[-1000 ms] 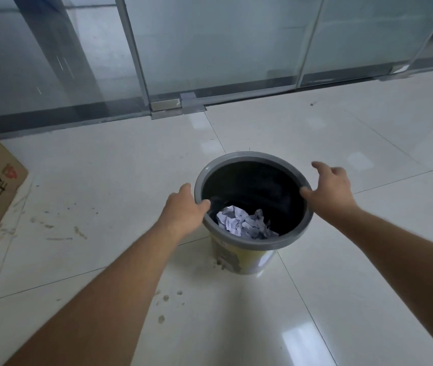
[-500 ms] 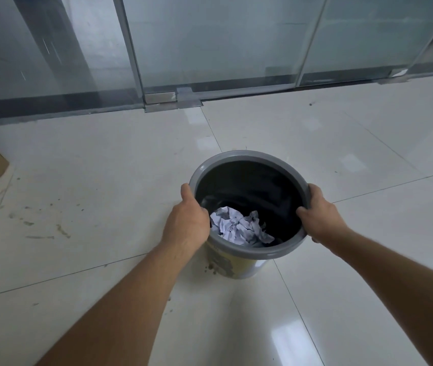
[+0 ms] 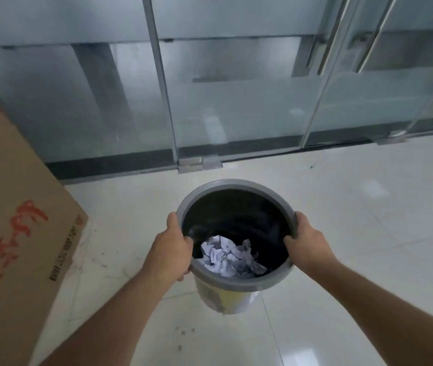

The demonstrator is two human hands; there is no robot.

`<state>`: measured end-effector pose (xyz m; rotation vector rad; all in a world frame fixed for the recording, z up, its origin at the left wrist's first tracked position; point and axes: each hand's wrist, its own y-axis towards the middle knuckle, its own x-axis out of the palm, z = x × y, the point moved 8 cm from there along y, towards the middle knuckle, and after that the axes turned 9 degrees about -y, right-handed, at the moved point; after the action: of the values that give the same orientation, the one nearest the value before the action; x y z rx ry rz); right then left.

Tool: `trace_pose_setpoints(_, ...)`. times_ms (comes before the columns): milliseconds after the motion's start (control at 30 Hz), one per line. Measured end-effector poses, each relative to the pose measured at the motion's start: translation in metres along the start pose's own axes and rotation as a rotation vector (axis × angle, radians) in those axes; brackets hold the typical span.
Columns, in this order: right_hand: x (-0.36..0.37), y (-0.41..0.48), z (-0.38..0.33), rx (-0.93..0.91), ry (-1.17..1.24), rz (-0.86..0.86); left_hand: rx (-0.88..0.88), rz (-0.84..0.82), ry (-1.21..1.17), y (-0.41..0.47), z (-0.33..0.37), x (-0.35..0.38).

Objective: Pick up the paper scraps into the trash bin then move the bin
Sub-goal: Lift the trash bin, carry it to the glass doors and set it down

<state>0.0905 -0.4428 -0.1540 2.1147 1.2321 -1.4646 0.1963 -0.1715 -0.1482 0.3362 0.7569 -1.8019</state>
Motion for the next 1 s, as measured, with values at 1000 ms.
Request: trace_pose_setpoints(1000,-0.584,-0.161,-0.322,-0.27,0.285,0.183,0.372,0.268,-0.155,-0.262,0.495,-0.416)
